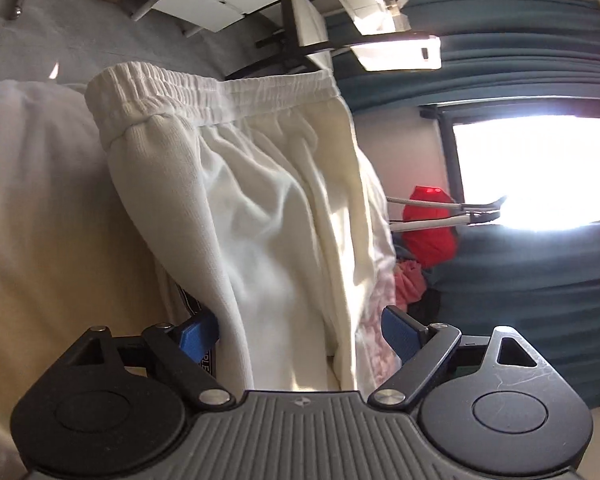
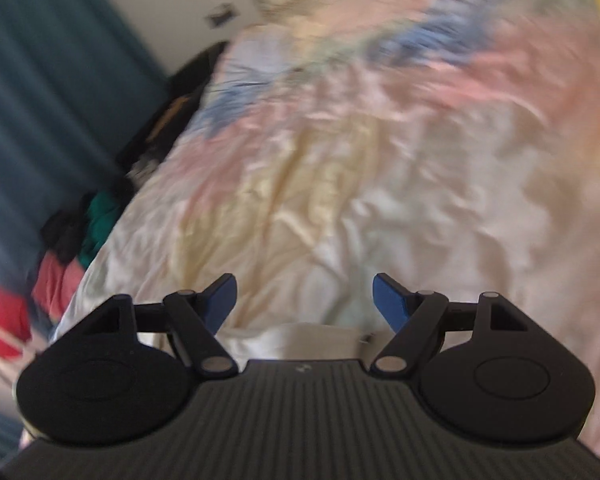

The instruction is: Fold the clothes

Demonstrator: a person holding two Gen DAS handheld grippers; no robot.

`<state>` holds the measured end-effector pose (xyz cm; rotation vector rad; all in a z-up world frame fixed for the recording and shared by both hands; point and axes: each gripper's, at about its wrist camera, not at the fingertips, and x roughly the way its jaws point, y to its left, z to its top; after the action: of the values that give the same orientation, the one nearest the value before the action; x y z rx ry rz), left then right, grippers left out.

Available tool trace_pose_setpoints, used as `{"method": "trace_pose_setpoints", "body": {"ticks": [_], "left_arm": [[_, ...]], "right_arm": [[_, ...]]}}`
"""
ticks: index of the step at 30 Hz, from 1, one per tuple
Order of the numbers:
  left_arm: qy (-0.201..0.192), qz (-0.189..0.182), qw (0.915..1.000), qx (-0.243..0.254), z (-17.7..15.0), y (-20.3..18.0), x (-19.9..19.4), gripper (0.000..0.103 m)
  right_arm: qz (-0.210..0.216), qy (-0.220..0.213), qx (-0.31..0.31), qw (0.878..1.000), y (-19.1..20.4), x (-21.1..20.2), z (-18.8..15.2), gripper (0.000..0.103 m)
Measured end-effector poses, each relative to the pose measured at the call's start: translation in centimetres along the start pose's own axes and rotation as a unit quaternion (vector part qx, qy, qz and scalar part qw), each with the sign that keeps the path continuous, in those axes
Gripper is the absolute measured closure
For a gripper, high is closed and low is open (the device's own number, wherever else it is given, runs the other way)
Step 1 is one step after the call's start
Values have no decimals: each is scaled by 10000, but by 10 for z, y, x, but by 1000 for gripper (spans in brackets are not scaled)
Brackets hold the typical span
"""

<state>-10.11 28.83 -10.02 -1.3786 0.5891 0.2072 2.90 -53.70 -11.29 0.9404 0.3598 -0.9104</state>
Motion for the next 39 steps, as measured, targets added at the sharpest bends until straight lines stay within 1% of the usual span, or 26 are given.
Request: {"method": "trace_pose_setpoints", "body": {"ticks": [3,5,8,12,14,16,18,19,21,23,24,25,26,27,28,29,30,31,33,35,36,37,38,39], "left_arm": [[-30,351,9983,-460,0,14,1,15],[-143,384,9973,-602,1,20,-2,15],[-229,415,9976,-508,2,20,-4,15],[-197,452,9981,-367,3,21,-1,14],[-200,385,9986,-304,5,20,1,14],[-264,218,9990,-272,8,19,6,14],[-356,4,9990,-271,9,19,5,14],[-408,-110,9987,-268,10,19,4,14],[-522,-268,9979,-256,12,19,1,14],[-560,-251,9976,-331,13,21,1,14],[-560,-202,9975,-389,13,22,1,14],[-592,-53,9972,-445,14,24,2,14],[-668,177,9964,-485,14,25,2,15],[-766,425,9946,-559,14,27,2,16],[-817,571,9929,-654,15,29,2,17],[-787,580,9926,-725,17,32,3,17],[-779,581,9922,-783,18,33,3,17],[-791,566,9920,-806,18,34,2,18],[-806,514,9923,-791,18,33,0,19],[-831,501,9923,-770,18,33,-1,20],[-849,520,9921,-769,18,33,-2,21],[-854,556,9919,-761,19,33,-1,22],[-843,599,9919,-734,20,33,0,23],[-832,652,9920,-694,20,32,1,24]], "right_arm": [[-230,256,721,9968,-25,6,2,25],[-164,489,983,9938,-31,10,-3,25],[11,760,1189,9900,-28,16,-11,25],[323,1335,1128,9841,-14,33,-22,25],[551,1760,1291,9743,-10,42,-32,27],[917,1711,1600,9678,-8,40,-34,27],[1466,1433,1901,9601,-7,33,-31,27],[1701,1289,1926,9578,-5,30,-27,27],[1913,1153,1696,9599,3,27,-22,27],[1677,1253,1321,9689,14,30,-22,28],[1422,1354,1215,9730,16,33,-25,28],[1212,1475,1221,9740,16,37,-27,28],[1000,1622,1243,9738,15,41,-30,28],[685,1750,1252,9742,8,44,-33,28],[381,1749,1261,9757,4,44,-34,35],[309,1731,1247,9765,1,45,-34,39],[240,1713,1231,9772,-2,47,-34,38],[281,1685,1170,9783,0,46,-33,38],[236,1659,983,9809,4,46,-34,51],[294,1762,795,9807,7,46,-36,68],[369,1833,731,9796,9,46,-38,71],[442,1901,666,9785,11,46,-40,79],[459,1879,576,9794,14,44,-40,86],[517,1825,507,9805,17,43,-38,88]]}}
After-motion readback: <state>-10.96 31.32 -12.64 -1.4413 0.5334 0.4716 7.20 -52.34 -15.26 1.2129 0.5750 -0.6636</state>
